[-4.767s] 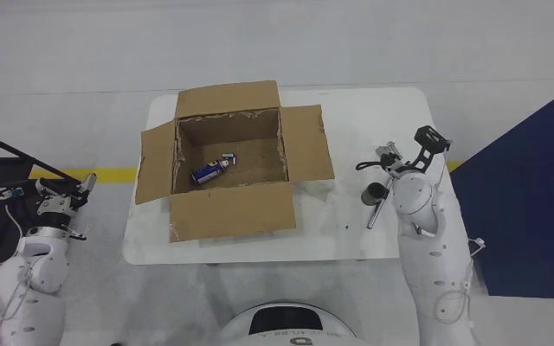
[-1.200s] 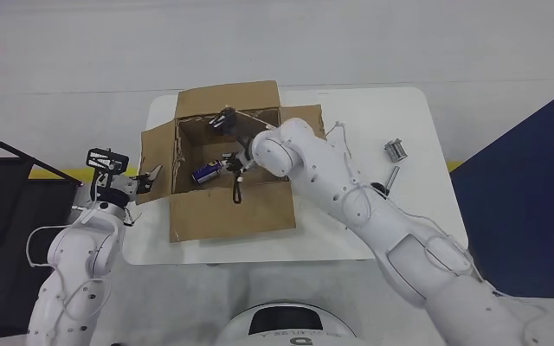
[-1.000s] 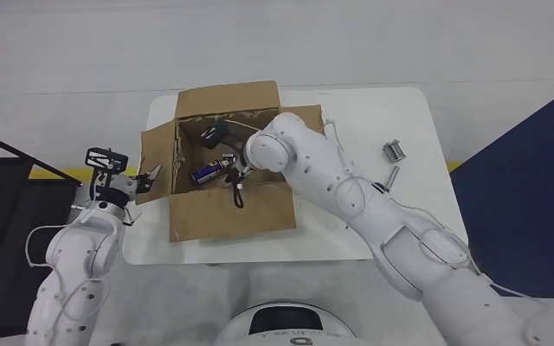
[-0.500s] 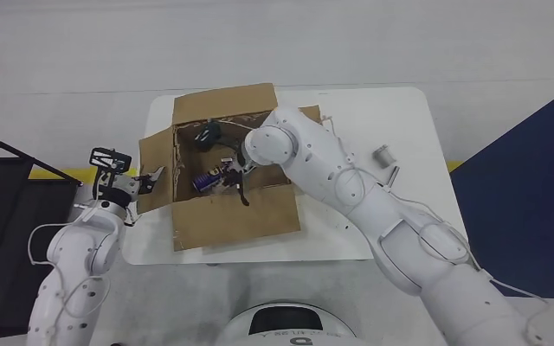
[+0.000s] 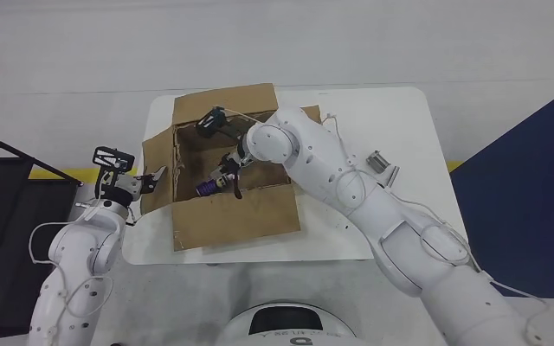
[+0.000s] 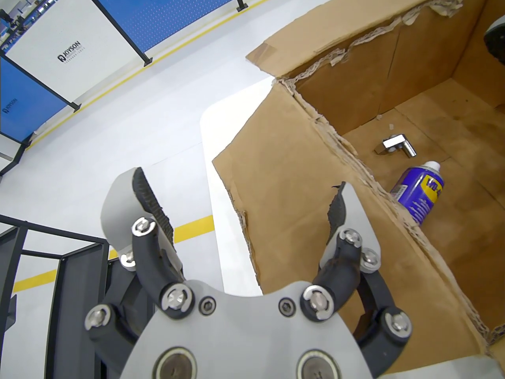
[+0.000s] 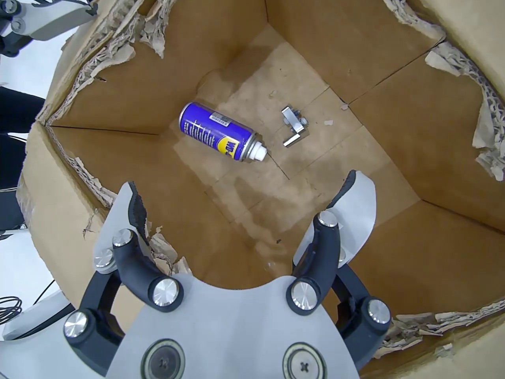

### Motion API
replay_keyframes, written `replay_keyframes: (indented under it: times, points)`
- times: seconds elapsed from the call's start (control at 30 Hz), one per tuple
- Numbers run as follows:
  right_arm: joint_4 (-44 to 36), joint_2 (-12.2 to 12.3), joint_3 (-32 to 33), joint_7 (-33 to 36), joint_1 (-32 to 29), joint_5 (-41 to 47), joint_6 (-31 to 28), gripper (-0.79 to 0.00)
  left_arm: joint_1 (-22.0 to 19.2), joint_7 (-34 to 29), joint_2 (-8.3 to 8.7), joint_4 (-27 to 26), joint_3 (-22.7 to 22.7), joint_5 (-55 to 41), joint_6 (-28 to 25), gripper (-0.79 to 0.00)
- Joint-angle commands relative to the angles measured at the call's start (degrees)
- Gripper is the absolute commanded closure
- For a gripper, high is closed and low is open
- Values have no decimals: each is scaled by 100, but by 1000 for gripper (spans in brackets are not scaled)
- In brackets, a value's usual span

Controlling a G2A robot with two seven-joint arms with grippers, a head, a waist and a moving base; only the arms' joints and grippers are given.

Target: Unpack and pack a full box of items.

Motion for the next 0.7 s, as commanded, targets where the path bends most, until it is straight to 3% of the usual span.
replay_keyframes:
  times: [0.0,0.2,0.4,0.67]
  points:
    - [104,-1,-17,1,-55,-21,91,-785,1,2,0,-1,0,0,-1,-785]
    - [749,-249,-412,196,224,169,-557,-785,1,2,0,-1,0,0,-1,-785]
    - [1799,-766,-1042,250,590,349,-1382,-785,1,2,0,-1,0,0,-1,-785]
    - [3054,-1440,-1549,-449,814,254,-2188,-785,1,2,0,-1,0,0,-1,-785]
